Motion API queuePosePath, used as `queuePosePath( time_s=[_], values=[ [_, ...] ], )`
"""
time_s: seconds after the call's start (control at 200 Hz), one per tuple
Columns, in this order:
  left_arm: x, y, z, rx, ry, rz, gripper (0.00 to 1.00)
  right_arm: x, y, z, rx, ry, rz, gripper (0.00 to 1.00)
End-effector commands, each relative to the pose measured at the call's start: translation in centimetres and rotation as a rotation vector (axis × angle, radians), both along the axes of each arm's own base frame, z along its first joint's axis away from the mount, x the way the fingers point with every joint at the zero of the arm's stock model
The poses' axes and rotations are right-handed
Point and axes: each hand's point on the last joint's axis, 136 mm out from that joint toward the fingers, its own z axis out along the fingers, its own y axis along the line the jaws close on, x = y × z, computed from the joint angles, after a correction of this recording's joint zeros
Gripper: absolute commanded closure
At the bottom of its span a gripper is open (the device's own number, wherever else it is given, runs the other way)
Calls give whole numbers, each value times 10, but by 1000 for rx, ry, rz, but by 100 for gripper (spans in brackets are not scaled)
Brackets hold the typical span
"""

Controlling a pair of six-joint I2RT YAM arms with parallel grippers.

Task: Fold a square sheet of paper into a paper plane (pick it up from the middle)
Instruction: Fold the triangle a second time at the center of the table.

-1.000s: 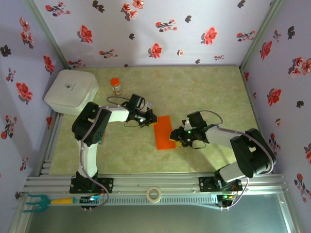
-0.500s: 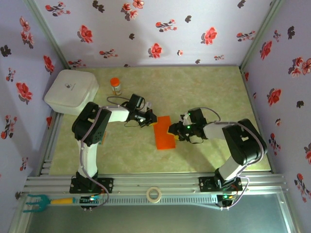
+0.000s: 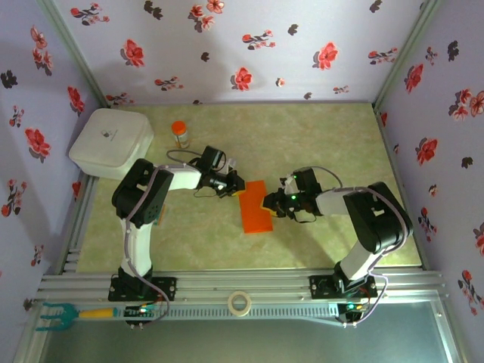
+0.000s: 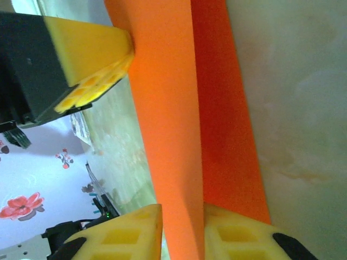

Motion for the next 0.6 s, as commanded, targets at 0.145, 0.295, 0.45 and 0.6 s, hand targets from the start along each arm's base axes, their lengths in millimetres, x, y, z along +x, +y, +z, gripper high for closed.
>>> queuePosePath(
  time_s=[0.145,0.295,0.45,0.6],
  values=[
    [6,-4,53,-45,-105,-32,70,6,-6,-8,-50,7,-28,91],
    [6,2,85,-49,-212,-22,61,14,-7,-8,-39,21,-104,95],
    [-1,11,104,-24,-317,-7,61,24,-3,0,3,19,-196,95],
    [-15,17,113,19,-401,-15,62,19,-2,0,-25,13,-167,90]
  ],
)
